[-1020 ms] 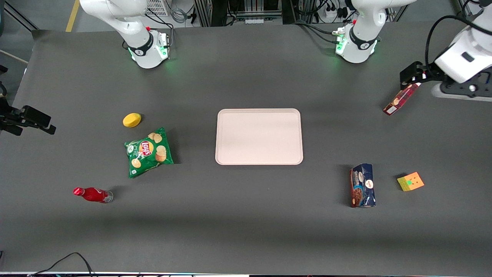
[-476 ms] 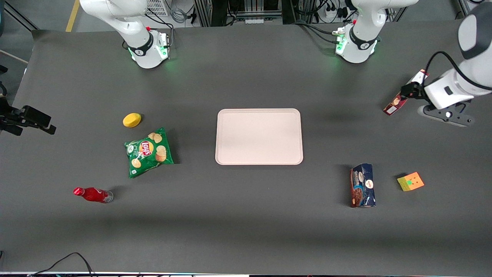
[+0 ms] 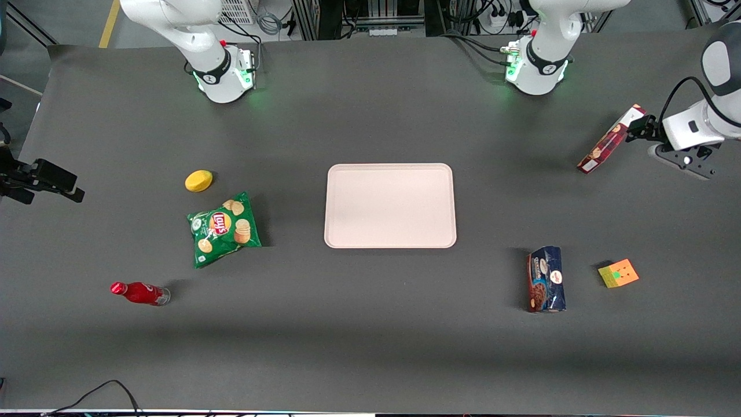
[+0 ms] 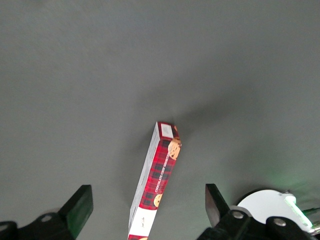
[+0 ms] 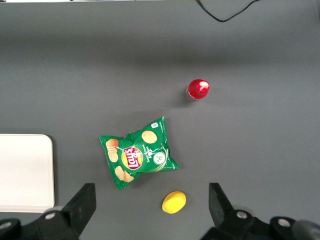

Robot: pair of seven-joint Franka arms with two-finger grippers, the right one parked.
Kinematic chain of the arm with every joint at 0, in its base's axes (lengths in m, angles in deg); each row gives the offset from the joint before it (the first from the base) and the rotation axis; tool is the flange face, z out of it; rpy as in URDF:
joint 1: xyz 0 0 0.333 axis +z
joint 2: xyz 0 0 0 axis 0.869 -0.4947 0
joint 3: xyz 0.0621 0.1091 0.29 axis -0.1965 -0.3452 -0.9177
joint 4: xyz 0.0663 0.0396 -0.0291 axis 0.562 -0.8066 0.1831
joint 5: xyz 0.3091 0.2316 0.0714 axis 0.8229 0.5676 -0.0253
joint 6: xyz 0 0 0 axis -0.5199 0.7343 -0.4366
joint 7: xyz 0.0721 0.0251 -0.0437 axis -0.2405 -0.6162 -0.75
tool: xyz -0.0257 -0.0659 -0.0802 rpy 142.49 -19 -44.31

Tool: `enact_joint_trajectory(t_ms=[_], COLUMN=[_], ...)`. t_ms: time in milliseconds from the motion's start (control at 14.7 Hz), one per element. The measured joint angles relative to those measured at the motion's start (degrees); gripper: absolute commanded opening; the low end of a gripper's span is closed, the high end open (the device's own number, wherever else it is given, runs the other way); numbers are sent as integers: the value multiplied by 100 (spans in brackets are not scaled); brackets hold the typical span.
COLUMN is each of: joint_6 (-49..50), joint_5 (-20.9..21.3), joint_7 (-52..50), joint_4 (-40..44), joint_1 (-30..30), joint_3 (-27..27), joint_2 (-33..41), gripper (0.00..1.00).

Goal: Place red cookie box on tray
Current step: 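Move the left gripper down over the red plaid shortbread box, then close the left gripper on the end of the red plaid box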

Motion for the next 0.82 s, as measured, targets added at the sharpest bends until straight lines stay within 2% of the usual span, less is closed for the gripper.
enact_joint_trajectory(t_ms=[204,612,816], joint_6=[-535,-1742,-2690], joint_5=[246,1054,1483], joint_7=[498,676,1100], joint_4=[-773,-2205,-2790], joint_1=[7,78,158], joint_3=[-394,-604,-1210], joint_2=[243,795,802], gripper=[100,100,100])
